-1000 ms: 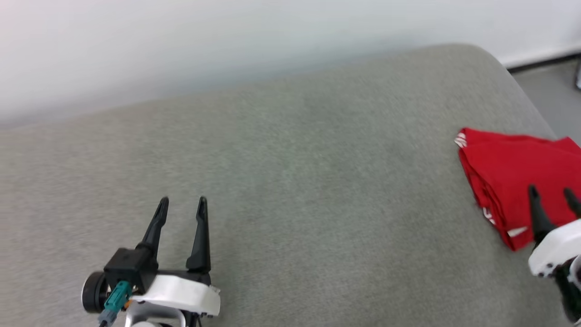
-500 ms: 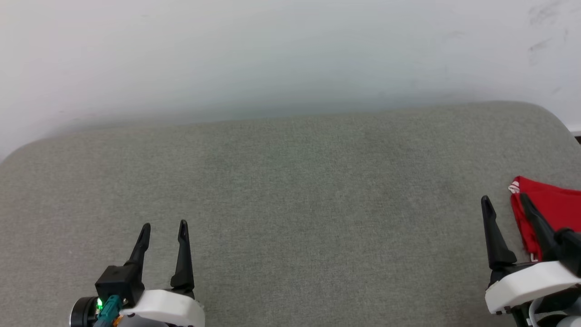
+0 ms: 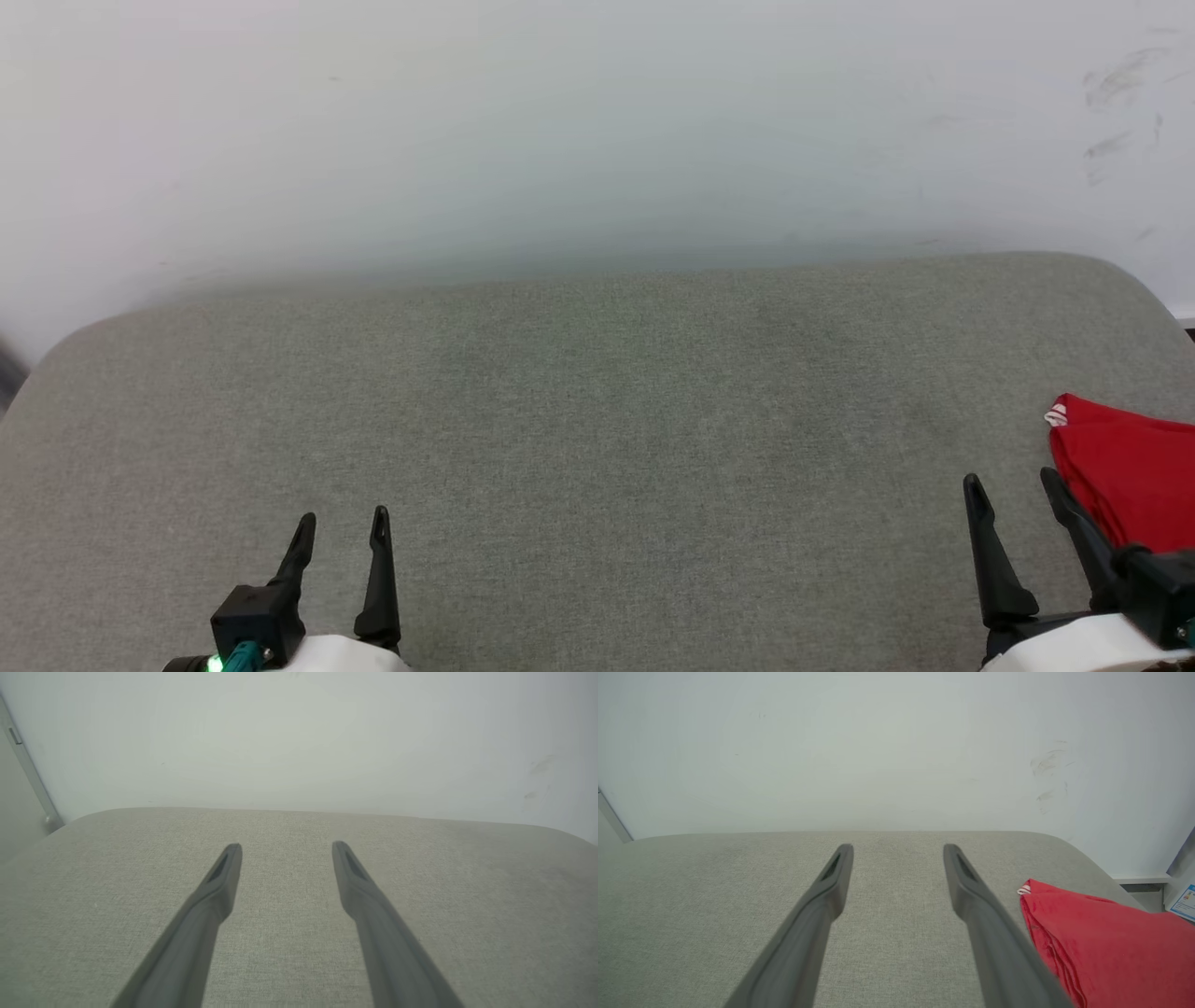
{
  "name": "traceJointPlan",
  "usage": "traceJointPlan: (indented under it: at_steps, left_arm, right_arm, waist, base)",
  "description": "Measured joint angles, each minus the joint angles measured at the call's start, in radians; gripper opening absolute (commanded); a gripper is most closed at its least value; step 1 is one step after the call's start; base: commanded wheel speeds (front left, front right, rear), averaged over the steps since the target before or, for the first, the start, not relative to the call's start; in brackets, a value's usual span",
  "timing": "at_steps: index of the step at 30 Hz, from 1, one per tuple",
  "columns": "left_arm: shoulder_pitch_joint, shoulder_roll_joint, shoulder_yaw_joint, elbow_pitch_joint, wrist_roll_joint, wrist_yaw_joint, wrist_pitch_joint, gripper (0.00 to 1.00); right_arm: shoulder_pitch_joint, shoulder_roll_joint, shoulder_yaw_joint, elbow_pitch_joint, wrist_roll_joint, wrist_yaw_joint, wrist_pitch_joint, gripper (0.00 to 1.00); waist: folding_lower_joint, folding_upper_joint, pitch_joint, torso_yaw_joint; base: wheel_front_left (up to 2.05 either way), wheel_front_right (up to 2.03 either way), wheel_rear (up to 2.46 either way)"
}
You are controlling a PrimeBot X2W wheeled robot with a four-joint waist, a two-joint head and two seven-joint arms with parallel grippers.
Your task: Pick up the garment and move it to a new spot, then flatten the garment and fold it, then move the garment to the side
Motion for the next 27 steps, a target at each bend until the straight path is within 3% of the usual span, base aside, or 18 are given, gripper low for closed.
traceJointPlan:
  at_steps: [27]
  left_arm:
    - [-0.016, -0.028, 0.024, 0.021, 0.028, -0.031, 0.000, 1.00]
  right_arm:
    - [-0.020, -0.010, 0.017, 0.027, 0.011, 0.000, -0.006, 1.00]
  waist:
    - [0.0002, 0.0000, 0.026, 0.030]
  base:
    - [0.00, 0.00, 0.00]
